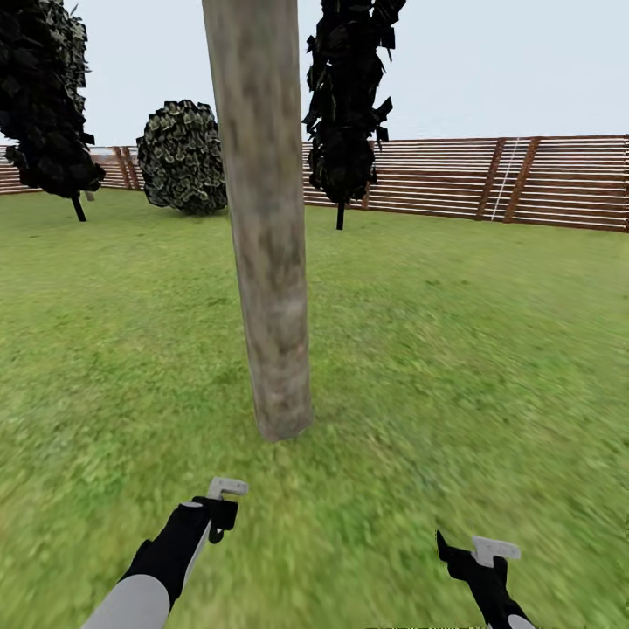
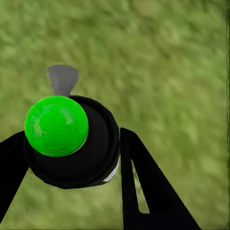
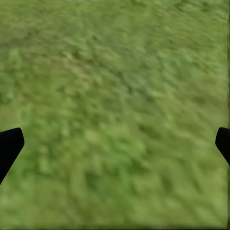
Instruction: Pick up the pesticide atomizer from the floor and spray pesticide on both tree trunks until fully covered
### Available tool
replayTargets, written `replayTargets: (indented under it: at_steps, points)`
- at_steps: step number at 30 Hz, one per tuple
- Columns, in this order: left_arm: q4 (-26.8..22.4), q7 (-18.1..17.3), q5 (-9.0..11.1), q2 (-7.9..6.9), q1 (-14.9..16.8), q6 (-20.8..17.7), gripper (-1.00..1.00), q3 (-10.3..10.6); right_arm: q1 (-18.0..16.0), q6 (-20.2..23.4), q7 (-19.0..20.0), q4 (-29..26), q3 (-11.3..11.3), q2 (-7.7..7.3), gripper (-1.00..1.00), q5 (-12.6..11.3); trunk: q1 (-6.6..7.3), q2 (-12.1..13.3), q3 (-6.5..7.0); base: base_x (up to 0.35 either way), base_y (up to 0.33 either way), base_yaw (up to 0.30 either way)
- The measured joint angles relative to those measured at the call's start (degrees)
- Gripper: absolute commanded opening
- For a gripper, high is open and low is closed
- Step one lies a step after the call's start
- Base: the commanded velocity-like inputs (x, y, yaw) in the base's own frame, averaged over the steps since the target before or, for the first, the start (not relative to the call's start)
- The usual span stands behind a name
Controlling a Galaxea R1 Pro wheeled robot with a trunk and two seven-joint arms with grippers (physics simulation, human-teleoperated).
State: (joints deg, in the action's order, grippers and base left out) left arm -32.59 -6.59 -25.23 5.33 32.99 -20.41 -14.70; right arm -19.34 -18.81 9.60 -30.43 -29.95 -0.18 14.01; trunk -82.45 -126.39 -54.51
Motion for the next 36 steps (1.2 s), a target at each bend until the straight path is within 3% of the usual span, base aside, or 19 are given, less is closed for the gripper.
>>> replayTargets:
  at_steps: [3, 9, 16, 22, 36]
  points:
    - [0.0, -0.3, 0.1, -0.05, 0.0, -0.4, -1.0, -0.2, 0.0, 0.0, 0.0, 0.0, 0.0, 0.01, 1.0, 0.0, 0.0, 0.0, 0.0, 0.0, 0.0, -0.277]
    - [-0.4, -0.6, 0.3, 0.03, 0.6, -5.3, -1.0, -0.1, 0.0, 0.0, 0.1, 0.0, 0.0, 0.01, 1.0, 0.1, 0.0, 0.0, 0.0, 0.118, 0.0, -0.213]
    - [-0.5, -7.4, 1.4, -0.2, 1.4, -8.6, -1.0, 0.0, 0.0, 0.0, 0.2, -0.1, 0.1, -0.06, 1.0, 0.1, 0.0, 0.0, 0.0, 0.292, 0.04, -0.018]
    - [-2.2, -8.8, 1.4, 0.02, 1.3, -14.8, -1.0, -0.2, 0.0, 0.0, 0.2, 1.5, 0.1, -0.08, 1.0, 0.2, 0.0, 0.0, -0.01, 0.135, 0.018, -0.001]
    - [-2.3, -8.7, 1.4, -0.05, 1.3, -14.4, -1.0, -0.2, 0.0, 0.0, 0.2, 1.5, 0.1, -0.08, 1.0, 0.1, 0.0, 0.0, 0.0, 0.048, 0.0, 0.0]
